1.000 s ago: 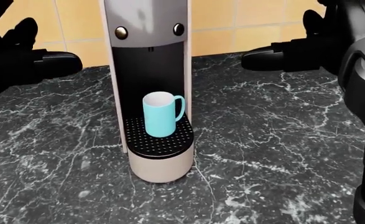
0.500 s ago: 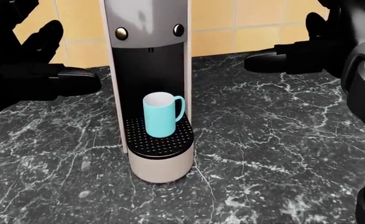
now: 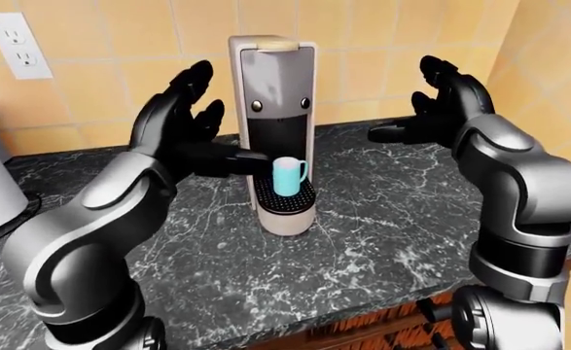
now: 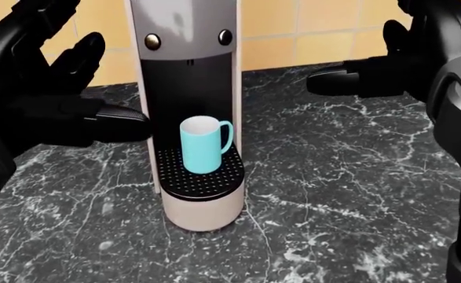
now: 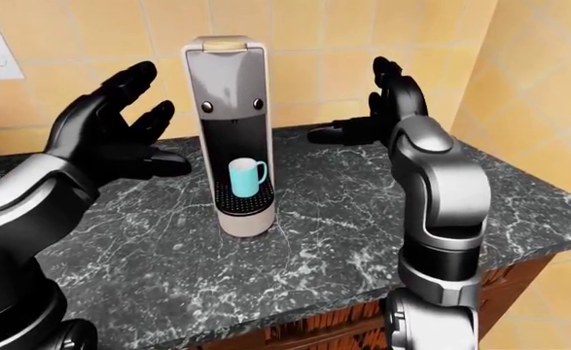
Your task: Press the button on the coffee machine to serve coffee.
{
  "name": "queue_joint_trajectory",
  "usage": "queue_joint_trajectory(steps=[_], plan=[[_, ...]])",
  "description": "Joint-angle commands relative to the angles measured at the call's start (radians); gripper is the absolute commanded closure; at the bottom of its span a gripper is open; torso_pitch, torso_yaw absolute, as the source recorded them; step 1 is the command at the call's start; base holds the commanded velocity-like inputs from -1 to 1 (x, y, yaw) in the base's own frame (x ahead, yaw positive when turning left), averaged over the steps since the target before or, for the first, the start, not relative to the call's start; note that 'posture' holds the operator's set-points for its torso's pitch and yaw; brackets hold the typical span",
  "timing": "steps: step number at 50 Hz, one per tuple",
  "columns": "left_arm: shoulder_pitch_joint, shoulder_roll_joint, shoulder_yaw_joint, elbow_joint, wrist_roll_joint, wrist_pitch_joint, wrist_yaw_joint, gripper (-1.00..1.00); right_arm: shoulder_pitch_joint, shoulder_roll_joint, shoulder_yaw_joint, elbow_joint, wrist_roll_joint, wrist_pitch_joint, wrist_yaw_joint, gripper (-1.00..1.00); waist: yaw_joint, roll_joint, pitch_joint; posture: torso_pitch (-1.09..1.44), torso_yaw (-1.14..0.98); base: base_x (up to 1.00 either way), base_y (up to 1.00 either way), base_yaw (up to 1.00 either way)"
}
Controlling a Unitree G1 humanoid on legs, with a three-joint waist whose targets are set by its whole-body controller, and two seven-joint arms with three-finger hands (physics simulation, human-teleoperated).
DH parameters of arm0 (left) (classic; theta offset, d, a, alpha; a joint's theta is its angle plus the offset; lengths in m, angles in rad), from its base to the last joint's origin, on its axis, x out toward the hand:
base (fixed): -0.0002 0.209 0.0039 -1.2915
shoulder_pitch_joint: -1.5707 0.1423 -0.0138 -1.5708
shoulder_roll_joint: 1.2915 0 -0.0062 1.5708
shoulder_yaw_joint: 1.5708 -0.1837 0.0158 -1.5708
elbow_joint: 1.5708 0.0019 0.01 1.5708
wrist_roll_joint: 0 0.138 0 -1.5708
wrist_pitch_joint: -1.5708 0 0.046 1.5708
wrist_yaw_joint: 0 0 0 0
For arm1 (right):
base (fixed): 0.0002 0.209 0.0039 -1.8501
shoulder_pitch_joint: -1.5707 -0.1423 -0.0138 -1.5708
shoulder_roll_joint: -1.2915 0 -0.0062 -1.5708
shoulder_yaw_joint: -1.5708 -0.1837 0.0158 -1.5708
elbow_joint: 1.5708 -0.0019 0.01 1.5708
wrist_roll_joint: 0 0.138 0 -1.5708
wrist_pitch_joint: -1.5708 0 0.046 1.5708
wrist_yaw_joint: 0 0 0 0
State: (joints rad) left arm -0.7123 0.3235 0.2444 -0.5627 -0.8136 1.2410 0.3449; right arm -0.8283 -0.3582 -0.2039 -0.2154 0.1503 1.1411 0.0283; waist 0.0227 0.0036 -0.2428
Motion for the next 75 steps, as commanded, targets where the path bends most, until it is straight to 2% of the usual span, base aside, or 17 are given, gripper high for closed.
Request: queue_joint_trajectory(steps=[1,10,22,33,44,63,75], plan=[[-0.031,0.008,0.008,-0.016,-0.011,-0.027,0.009,-1.00,-0.027,-0.006,-0.005,-0.020,-0.002,-0.039,-0.003,-1.00,0.000,0.000,-0.011,-0.35,0.00,0.00,0.00,0.00],[-0.041,0.001,0.011,-0.035,-0.059,-0.009,0.053,-1.00,-0.025,-0.004,-0.007,-0.031,0.004,-0.030,-0.009,-1.00,0.000,-0.001,-0.012,-0.35,0.00,0.00,0.00,0.00],[-0.044,-0.003,-0.022,-0.036,-0.081,-0.024,0.078,-1.00,-0.027,-0.003,-0.004,-0.023,0.008,-0.036,-0.012,-1.00,0.000,-0.002,-0.012,-0.35,0.00,0.00,0.00,0.00],[-0.061,-0.047,-0.043,-0.056,-0.104,0.000,0.126,-1.00,-0.014,0.003,-0.002,-0.003,0.008,-0.068,-0.008,-1.00,0.000,-0.004,-0.011,-0.35,0.00,0.00,0.00,0.00],[-0.058,-0.047,-0.073,-0.046,-0.065,-0.018,0.093,-1.00,0.006,0.015,-0.001,-0.007,0.015,-0.084,-0.017,-1.00,0.000,-0.004,-0.012,-0.35,0.00,0.00,0.00,0.00],[-0.073,-0.075,-0.070,-0.048,-0.033,0.004,0.073,-1.00,0.000,0.012,-0.001,-0.001,0.019,-0.088,-0.021,-1.00,0.000,-0.007,-0.013,-0.35,0.00,0.00,0.00,0.00],[-0.091,-0.095,-0.073,-0.054,-0.042,0.023,0.092,-1.00,-0.010,0.001,-0.005,-0.004,0.023,-0.071,-0.018,-1.00,0.000,-0.009,-0.012,-0.35,0.00,0.00,0.00,0.00]])
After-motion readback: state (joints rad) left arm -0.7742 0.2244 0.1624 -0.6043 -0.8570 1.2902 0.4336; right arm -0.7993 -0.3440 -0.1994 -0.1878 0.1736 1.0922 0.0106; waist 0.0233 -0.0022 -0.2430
